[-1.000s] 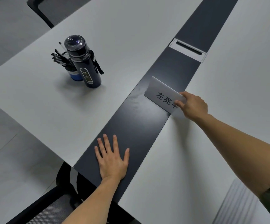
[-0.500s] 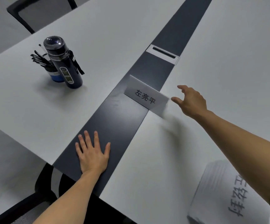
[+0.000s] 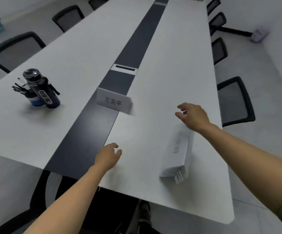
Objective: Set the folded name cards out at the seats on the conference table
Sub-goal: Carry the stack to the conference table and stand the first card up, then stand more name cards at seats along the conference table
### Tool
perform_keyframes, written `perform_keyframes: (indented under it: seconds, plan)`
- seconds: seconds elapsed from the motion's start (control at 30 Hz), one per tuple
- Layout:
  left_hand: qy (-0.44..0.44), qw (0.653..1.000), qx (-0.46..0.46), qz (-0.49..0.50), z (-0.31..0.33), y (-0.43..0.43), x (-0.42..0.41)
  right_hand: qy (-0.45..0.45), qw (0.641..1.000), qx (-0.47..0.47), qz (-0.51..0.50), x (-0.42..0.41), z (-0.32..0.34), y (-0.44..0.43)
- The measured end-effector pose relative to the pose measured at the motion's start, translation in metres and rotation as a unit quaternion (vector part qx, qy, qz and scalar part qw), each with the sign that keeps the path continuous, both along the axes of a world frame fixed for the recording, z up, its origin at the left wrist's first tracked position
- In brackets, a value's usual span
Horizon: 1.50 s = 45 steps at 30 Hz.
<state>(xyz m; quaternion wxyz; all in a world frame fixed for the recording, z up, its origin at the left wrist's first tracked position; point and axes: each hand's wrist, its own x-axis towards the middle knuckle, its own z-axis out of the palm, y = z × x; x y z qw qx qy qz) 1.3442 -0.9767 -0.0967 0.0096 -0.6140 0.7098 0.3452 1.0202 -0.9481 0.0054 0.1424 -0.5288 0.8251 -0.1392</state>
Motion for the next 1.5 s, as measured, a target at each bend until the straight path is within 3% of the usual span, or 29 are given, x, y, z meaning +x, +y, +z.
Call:
perform_keyframes:
  seconds: [0.27, 0.5, 0.63, 0.93, 1.2, 1.5]
  plan:
    - [0.136, 0.986, -0.022, -0.092, 0.091, 0.093, -0.109, 0.013, 1.000, -0.002, -0.010, -0.044, 0.008, 0.072]
    - [0.037, 0.993, -0.008, -0.112, 0.089, 0.118, -0.164, 0.003, 0.996, 0.053, 0.071, -0.094, -0.008, 0.059]
    - [-0.014, 0.999, -0.026, -0.026, 0.075, 0.125, -0.190, 0.007, 0.980, 0.087, 0.178, -0.116, -0.015, 0.033]
    - [0.027, 0.983, -0.106, 0.149, 0.092, 0.138, -0.201, -0.009, 0.903, 0.159, 0.398, -0.119, -0.013, -0.005]
    - [0.019, 0.974, -0.095, 0.206, 0.113, 0.138, -0.183, -0.031, 0.856, 0.220, 0.466, -0.104, -0.022, -0.028]
    - [0.085, 0.957, -0.041, 0.275, 0.127, 0.136, -0.157, 0.001, 0.814, 0.258, 0.521, -0.096, -0.025, -0.039]
